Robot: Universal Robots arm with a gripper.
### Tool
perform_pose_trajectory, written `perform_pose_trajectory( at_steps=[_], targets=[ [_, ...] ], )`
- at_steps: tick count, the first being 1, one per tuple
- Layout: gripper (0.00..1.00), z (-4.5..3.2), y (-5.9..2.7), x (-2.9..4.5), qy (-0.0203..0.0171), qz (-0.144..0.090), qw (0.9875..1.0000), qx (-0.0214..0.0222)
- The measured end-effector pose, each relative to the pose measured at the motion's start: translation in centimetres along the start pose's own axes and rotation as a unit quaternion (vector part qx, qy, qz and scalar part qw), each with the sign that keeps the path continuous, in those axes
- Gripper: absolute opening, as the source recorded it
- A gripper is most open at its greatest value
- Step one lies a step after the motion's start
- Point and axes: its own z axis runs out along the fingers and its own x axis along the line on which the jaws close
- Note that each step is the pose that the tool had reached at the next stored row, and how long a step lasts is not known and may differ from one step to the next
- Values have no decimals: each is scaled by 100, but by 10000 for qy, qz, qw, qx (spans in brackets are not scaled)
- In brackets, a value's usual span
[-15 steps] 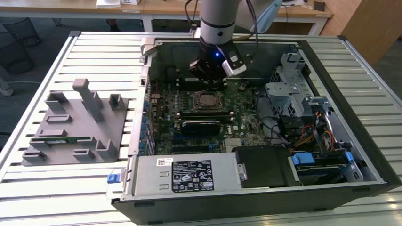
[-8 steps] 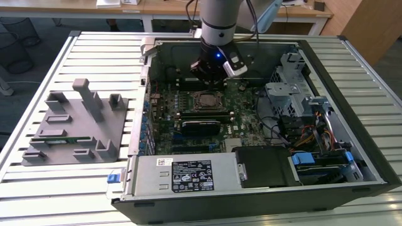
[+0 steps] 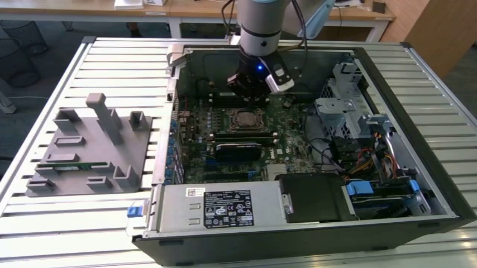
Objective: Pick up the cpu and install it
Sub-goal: 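Install the first cpu locking lever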
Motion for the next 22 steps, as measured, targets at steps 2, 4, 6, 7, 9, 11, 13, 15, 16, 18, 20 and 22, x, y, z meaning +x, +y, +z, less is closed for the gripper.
perform_pose_trajectory(
  at_steps=[2, 4, 6, 7, 9, 11, 13, 15, 16, 18, 20, 22],
  targets=[
    [11, 7, -1, -3, 0, 0, 10000, 0],
    [11, 9, -1, -5, 1, 0, 10000, 1],
    [11, 9, -1, -6, 1, 0, 10000, 0],
    [11, 10, -1, -6, 0, 0, 10000, 0],
    [11, 7, -1, -7, 0, 0, 10000, 0],
    [11, 0, -1, -8, 0, 0, 10000, 0],
    [11, -8, 0, -11, 0, 0, 10000, 0],
    [11, -9, 1, -14, -1, 0, 10000, -2],
    [11, -9, 0, -16, -1, -1, 10000, -2],
    [11, -11, 0, -24, 0, 0, 10000, 0],
    [11, -11, -1, -33, 1, 0, 10000, 0],
    [11, -10, -1, -40, 0, 0, 10000, 0]
  ],
)
